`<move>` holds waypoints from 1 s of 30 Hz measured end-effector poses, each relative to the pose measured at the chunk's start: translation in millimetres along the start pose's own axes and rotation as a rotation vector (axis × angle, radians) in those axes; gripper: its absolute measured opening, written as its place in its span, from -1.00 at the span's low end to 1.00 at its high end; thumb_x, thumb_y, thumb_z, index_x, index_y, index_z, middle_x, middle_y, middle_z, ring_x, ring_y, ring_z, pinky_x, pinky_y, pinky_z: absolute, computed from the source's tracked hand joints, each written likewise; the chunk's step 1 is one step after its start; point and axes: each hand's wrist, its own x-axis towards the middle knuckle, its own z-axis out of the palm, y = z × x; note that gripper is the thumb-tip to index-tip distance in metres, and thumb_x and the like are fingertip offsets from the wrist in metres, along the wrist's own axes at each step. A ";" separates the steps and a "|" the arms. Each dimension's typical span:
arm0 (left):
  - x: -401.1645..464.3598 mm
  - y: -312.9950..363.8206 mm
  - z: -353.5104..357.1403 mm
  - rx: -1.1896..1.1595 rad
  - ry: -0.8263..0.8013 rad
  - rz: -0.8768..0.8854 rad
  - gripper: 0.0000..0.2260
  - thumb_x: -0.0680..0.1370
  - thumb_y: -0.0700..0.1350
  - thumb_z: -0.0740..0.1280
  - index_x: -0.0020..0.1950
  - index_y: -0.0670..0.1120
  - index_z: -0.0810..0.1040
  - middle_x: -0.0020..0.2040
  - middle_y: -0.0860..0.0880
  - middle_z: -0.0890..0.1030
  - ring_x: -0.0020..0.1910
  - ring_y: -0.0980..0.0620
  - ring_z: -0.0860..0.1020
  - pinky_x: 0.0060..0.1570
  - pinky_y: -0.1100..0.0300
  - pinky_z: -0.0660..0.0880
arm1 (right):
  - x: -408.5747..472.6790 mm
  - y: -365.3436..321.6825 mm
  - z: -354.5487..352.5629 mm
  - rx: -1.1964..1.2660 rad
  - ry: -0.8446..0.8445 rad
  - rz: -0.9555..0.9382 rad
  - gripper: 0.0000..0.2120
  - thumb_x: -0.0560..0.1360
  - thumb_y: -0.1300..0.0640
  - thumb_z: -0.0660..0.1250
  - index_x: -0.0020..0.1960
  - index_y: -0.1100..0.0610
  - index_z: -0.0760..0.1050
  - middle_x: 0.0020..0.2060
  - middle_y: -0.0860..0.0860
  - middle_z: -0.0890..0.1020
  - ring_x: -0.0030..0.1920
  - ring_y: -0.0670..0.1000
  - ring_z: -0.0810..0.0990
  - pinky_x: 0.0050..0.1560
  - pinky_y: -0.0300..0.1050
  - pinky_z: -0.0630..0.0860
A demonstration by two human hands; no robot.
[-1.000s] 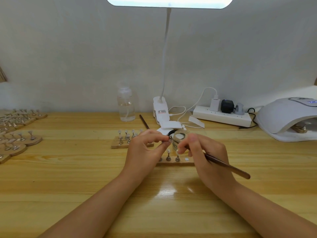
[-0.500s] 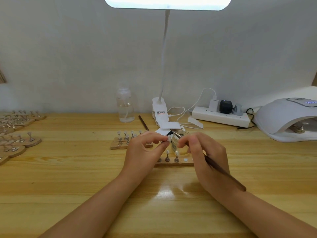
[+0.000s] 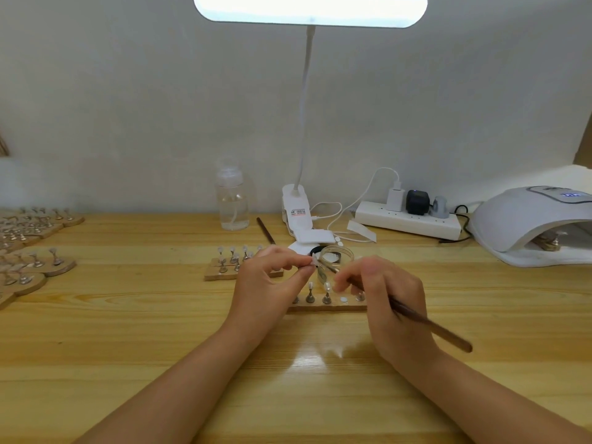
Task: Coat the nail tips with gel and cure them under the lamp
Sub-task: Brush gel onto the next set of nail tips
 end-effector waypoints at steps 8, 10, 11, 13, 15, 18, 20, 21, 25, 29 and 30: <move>-1.0 0.1 0.4 -0.009 -0.010 -0.014 -0.73 0.36 -0.22 0.46 -0.25 0.18 0.58 -0.24 0.10 0.59 -0.19 0.18 0.50 -0.13 0.44 0.40 | 0.8 0.8 -1.1 0.008 0.006 0.025 -0.66 0.54 0.03 0.02 -0.26 -0.06 0.51 -0.41 -0.10 0.59 -0.34 -0.17 0.55 -0.29 -0.20 0.47; -1.0 -0.1 0.2 -0.007 -0.010 -0.012 -0.72 0.36 -0.22 0.46 -0.25 0.19 0.57 -0.24 0.09 0.59 -0.18 0.17 0.51 -0.12 0.42 0.42 | 2.4 0.6 0.0 -0.052 -0.006 0.022 -0.66 0.54 0.02 0.03 -0.23 -0.01 0.53 -0.36 -0.12 0.60 -0.29 -0.16 0.56 -0.27 -0.22 0.49; -1.0 -0.1 0.2 -0.007 -0.011 -0.010 -0.72 0.36 -0.23 0.46 -0.25 0.19 0.57 -0.24 0.09 0.58 -0.18 0.18 0.51 -0.13 0.44 0.41 | 2.2 1.5 0.6 -0.053 -0.013 0.037 -0.65 0.54 0.01 0.03 -0.24 0.01 0.55 -0.37 -0.12 0.60 -0.30 -0.16 0.56 -0.26 -0.20 0.49; -1.4 0.4 0.2 -0.007 -0.007 -0.004 -0.71 0.36 -0.24 0.46 -0.26 0.19 0.57 -0.26 0.11 0.58 -0.19 0.24 0.50 -0.14 0.47 0.39 | 1.3 2.1 0.2 0.003 -0.015 0.076 -0.58 0.53 -0.01 0.03 -0.32 0.07 0.57 -0.45 -0.08 0.59 -0.37 -0.14 0.56 -0.28 -0.15 0.50; -1.6 0.1 0.1 -0.009 -0.002 -0.002 -0.70 0.36 -0.25 0.46 -0.26 0.19 0.57 -0.26 0.12 0.57 -0.19 0.28 0.50 -0.13 0.48 0.38 | 1.4 1.8 -0.8 0.015 -0.006 0.060 -0.59 0.53 0.01 0.03 -0.32 0.06 0.56 -0.46 -0.08 0.58 -0.39 -0.15 0.55 -0.31 -0.17 0.49; -1.2 -0.4 0.2 -0.009 -0.005 0.009 -0.71 0.36 -0.25 0.46 -0.25 0.18 0.57 -0.25 0.10 0.58 -0.19 0.26 0.50 -0.13 0.48 0.39 | 3.7 -0.9 -0.4 -0.075 -0.033 0.034 -0.68 0.54 0.00 0.03 -0.23 -0.03 0.52 -0.36 -0.12 0.60 -0.30 -0.18 0.56 -0.26 -0.26 0.48; -1.2 -0.8 0.7 -0.004 -0.005 0.011 -0.72 0.36 -0.24 0.46 -0.24 0.18 0.58 -0.25 0.09 0.58 -0.19 0.26 0.50 -0.13 0.48 0.38 | 2.5 -0.4 1.2 -0.027 -0.052 0.094 -0.63 0.53 -0.04 0.02 -0.29 -0.04 0.53 -0.43 -0.09 0.60 -0.35 -0.16 0.56 -0.28 -0.23 0.48; -1.4 -0.6 0.4 -0.005 -0.001 0.011 -0.72 0.36 -0.24 0.46 -0.25 0.18 0.58 -0.25 0.09 0.58 -0.19 0.26 0.50 -0.13 0.47 0.39 | 1.9 -0.6 1.0 0.011 -0.047 0.115 -0.60 0.53 -0.06 0.02 -0.33 -0.03 0.53 -0.47 -0.06 0.59 -0.39 -0.14 0.56 -0.31 -0.21 0.49; -2.3 0.2 0.3 -0.006 -0.004 0.010 -0.72 0.35 -0.24 0.47 -0.25 0.18 0.58 -0.23 0.07 0.59 -0.17 0.18 0.52 -0.12 0.41 0.43 | 2.1 -1.1 -1.2 -0.056 -0.034 0.055 -0.64 0.54 -0.01 0.01 -0.23 -0.02 0.54 -0.40 -0.14 0.59 -0.32 -0.19 0.56 -0.24 -0.21 0.49; -2.3 0.8 0.0 0.000 -0.013 0.012 -0.72 0.35 -0.24 0.47 -0.25 0.17 0.58 -0.23 0.08 0.60 -0.16 0.16 0.53 -0.12 0.39 0.44 | 1.6 -1.2 0.0 0.030 -0.047 0.117 -0.60 0.53 -0.05 0.01 -0.33 -0.03 0.53 -0.47 -0.06 0.58 -0.39 -0.15 0.56 -0.30 -0.21 0.48; -2.1 1.0 0.2 0.005 -0.014 0.014 -0.73 0.35 -0.23 0.47 -0.25 0.17 0.58 -0.23 0.08 0.60 -0.16 0.15 0.53 -0.11 0.38 0.44 | 1.5 -1.8 -0.1 0.041 -0.035 0.102 -0.61 0.53 -0.04 0.01 -0.32 -0.03 0.52 -0.48 -0.06 0.58 -0.40 -0.16 0.55 -0.32 -0.23 0.48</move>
